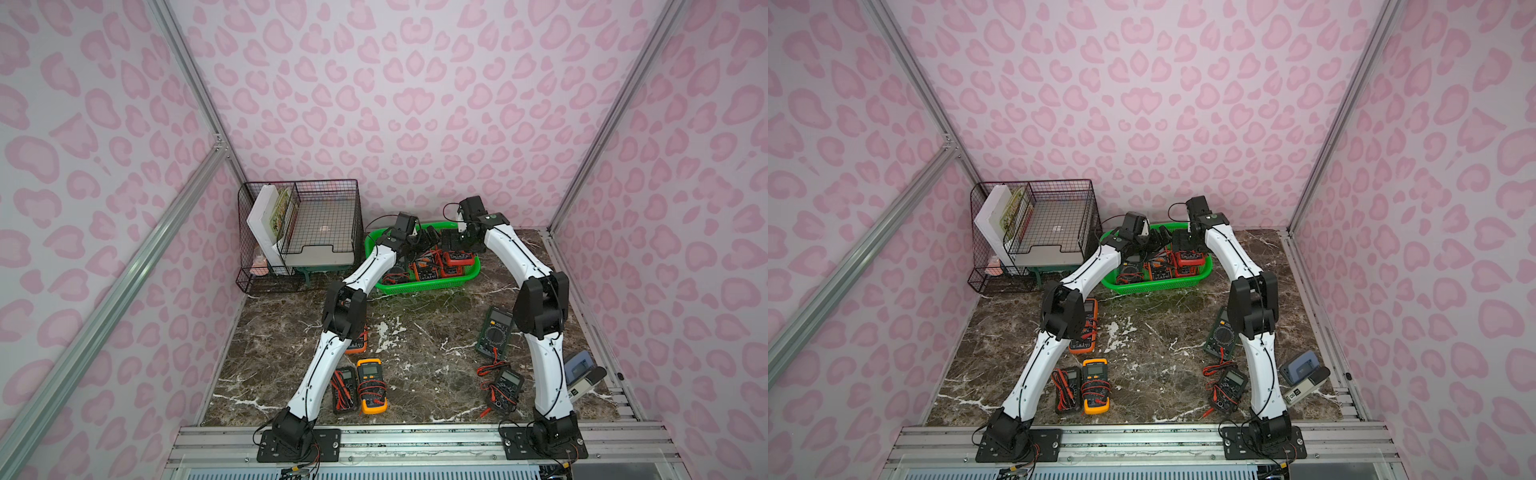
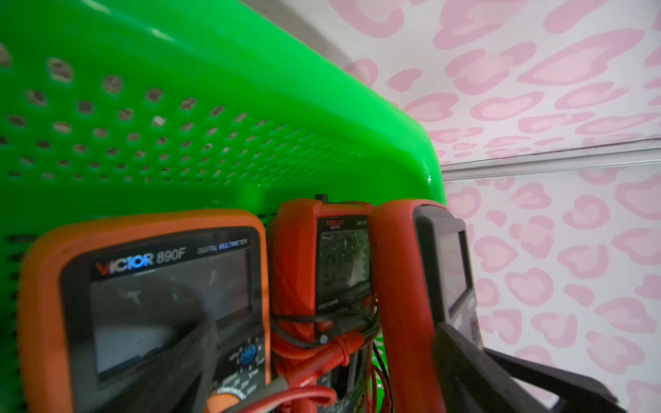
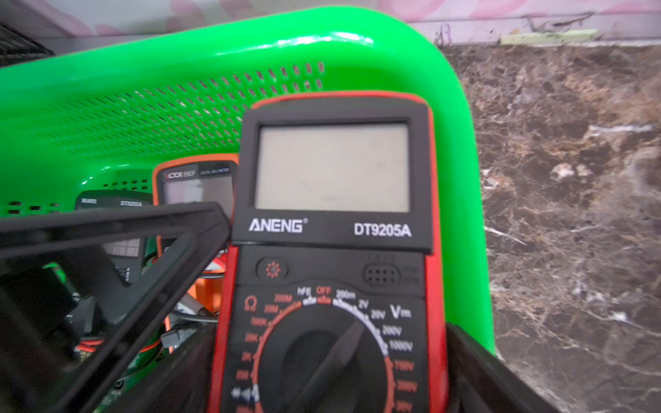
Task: Put the multimeter into the basket
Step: Place the multimeter in the basket.
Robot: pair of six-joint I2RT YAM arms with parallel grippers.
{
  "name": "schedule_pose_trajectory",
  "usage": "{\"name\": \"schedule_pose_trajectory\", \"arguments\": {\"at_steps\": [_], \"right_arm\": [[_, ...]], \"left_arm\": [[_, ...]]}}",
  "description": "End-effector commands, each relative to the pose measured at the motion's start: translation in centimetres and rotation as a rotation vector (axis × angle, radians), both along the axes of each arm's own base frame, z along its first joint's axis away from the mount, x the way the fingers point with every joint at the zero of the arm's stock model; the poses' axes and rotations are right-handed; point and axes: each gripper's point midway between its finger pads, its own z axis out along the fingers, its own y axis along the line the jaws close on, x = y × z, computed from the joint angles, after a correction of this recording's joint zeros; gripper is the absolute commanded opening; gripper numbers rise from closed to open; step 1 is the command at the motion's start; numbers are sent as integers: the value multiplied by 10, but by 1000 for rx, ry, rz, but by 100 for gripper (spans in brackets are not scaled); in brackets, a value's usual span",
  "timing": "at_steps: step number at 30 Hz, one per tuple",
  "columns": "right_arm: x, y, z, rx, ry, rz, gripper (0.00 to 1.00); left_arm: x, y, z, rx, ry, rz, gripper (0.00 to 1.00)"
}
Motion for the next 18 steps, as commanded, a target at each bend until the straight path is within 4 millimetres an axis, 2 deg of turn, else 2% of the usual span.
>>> {"name": "schedule_pose_trajectory", "arguments": {"at_steps": [1, 9, 13, 18], "right_arm": [[16, 15, 45, 110, -151, 30, 100], [8, 7, 50, 123, -184, 16, 100], [3, 3, 49, 126, -180, 7, 99], [-2, -5, 61, 140, -195, -14, 100]], "left_arm": [[-41, 7, -64, 110, 236, -22, 98], [-42, 5, -64, 107, 232, -32, 98], [-39, -2, -44, 78, 178, -62, 99], [-35, -8, -3, 37, 92, -98, 98]]}}
